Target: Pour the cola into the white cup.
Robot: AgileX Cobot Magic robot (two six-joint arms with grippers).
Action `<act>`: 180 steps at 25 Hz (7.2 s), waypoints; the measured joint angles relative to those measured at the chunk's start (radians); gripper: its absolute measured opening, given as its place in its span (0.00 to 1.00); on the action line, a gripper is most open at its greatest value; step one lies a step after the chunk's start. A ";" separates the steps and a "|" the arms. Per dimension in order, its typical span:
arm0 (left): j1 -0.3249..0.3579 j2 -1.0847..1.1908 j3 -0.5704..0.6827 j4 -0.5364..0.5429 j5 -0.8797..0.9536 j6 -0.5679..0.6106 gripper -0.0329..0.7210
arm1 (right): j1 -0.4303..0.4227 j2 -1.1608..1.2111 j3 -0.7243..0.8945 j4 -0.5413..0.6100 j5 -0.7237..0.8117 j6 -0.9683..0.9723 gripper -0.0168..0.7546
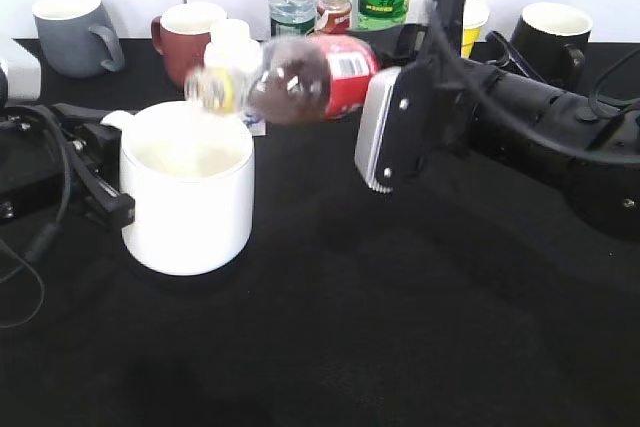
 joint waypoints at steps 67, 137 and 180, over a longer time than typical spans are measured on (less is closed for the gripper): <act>0.324 0.597 -0.345 -0.407 -0.350 0.174 0.13 | 0.000 -0.001 -0.051 0.046 -0.077 1.222 0.50; 0.118 -0.535 -0.392 -0.584 1.854 0.153 0.70 | -0.307 -0.957 -0.116 0.367 1.838 1.131 0.79; 0.370 -1.400 -0.132 -0.531 1.789 0.187 0.67 | -0.570 -1.733 0.210 0.231 1.911 1.266 0.79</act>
